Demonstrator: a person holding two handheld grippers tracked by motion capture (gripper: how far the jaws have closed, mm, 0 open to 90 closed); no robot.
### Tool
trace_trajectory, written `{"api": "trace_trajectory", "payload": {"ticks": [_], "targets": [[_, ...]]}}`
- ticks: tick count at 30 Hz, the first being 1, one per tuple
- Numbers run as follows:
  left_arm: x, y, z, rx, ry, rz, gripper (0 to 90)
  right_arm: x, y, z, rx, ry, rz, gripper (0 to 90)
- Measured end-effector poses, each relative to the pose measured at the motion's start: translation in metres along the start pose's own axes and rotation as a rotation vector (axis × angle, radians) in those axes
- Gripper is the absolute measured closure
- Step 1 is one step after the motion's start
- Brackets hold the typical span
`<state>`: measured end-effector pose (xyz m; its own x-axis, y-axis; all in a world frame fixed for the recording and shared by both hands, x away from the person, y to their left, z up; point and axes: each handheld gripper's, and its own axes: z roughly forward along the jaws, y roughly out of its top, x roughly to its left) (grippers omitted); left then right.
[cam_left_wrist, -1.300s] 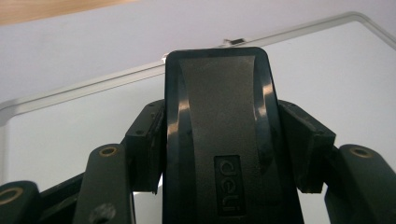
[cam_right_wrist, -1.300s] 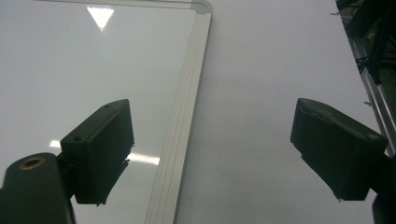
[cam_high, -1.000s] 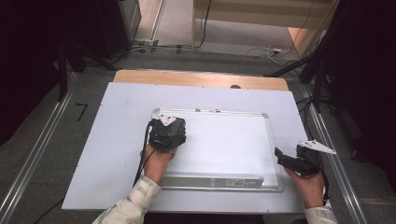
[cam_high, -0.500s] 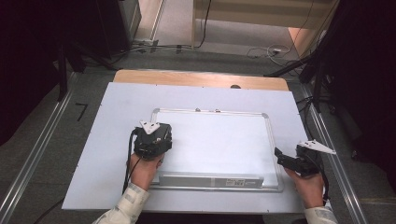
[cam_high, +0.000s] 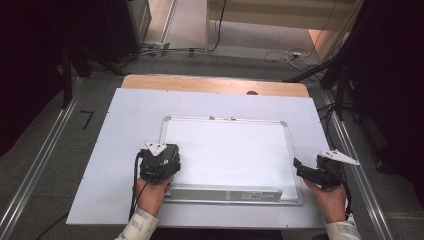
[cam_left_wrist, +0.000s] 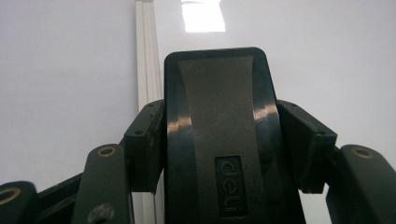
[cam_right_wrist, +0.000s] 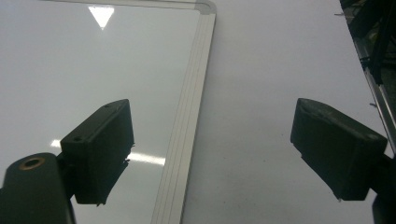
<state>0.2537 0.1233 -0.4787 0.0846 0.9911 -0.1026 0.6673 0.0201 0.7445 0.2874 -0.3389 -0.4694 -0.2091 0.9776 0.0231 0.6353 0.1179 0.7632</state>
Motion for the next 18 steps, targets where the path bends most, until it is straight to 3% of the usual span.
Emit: {"api": "trace_trajectory", "payload": {"ticks": [5,12,18], "targets": [[0.001,-0.007,0.003,0.026,0.004,-0.016,38.6,0.000,0.000,0.000,0.000,0.001,0.000,11.9],[-0.004,-0.013,0.009,0.043,0.025,-0.005,37.8,0.000,0.000,0.000,0.000,0.003,0.001,11.9],[-0.002,-0.013,0.006,0.043,0.024,-0.012,27.7,0.000,0.000,0.000,0.000,0.002,0.001,12.0]]}}
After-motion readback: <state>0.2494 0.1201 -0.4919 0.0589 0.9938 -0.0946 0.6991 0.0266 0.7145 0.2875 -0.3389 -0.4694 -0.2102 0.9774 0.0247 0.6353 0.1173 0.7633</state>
